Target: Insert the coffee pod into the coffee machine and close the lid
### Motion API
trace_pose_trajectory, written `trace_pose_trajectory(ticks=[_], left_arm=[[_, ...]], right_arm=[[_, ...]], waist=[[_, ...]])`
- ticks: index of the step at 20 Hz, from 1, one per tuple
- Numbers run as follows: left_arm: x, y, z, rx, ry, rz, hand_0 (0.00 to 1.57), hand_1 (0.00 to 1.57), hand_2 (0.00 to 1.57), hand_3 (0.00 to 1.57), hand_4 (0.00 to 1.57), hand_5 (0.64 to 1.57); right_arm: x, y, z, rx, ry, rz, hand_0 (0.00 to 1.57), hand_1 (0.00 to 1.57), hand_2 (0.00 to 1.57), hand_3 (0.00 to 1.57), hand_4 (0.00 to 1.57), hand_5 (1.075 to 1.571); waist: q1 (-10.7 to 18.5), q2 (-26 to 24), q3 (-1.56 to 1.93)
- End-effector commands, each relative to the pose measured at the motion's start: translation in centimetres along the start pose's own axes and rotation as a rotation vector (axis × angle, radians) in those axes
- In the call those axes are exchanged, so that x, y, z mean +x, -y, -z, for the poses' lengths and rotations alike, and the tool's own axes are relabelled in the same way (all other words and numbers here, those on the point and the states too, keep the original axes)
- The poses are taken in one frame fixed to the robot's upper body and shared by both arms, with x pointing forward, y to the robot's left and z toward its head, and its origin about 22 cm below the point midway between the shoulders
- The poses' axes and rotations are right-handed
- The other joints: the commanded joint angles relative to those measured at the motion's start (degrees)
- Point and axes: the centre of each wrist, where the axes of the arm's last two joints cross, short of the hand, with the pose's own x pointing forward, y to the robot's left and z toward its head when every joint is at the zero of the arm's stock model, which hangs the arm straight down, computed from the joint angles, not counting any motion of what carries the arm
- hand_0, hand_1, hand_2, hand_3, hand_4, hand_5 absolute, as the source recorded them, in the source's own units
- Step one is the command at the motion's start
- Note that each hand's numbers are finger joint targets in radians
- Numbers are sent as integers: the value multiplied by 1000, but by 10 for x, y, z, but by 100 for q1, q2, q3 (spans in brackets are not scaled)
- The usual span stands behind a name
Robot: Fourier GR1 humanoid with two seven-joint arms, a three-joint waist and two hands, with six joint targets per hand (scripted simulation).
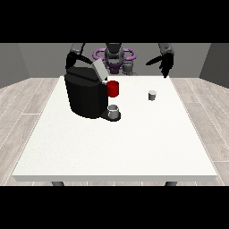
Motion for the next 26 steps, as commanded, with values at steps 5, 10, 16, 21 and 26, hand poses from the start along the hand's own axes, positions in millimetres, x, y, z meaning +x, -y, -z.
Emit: trace_pose_trajectory(ticks=[5, 10, 16, 21, 26], left_arm=[[-3, -42, 28, -21, -98, 172, 0, 0, 0, 0, 0, 1571], [-12, -60, 38, -26, -102, 239, 0, 0, 0, 0, 0, 1571], [-17, -19, 62, -65, -128, 302, 0, 0, 0, 0, 0, 1571], [-34, -12, 59, -34, -101, 370, 760, 760, 877, 622, 0, 1571], [-21, 1, 77, -24, -67, 491, 1071, 1071, 1107, 914, 448, 1571]], right_arm=[[18, -27, 16, 23, 61, 24, 0, 0, 0, 0, 0, 1571], [23, -34, 22, 38, 67, 27, 0, 0, 0, 0, 0, 1571], [16, -44, 30, 45, 31, 58, 0, 0, 0, 0, 0, 1571], [3, -31, 29, 79, 7, 12, 0, 0, 0, 0, 0, 1571], [-8, -24, 33, 72, -39, 11, 0, 0, 0, 0, 0, 1571]], waist=[[-323, 669, -3], [-421, 1050, -4], [-270, 1060, -1], [-193, 855, -2], [-288, 753, 0]])
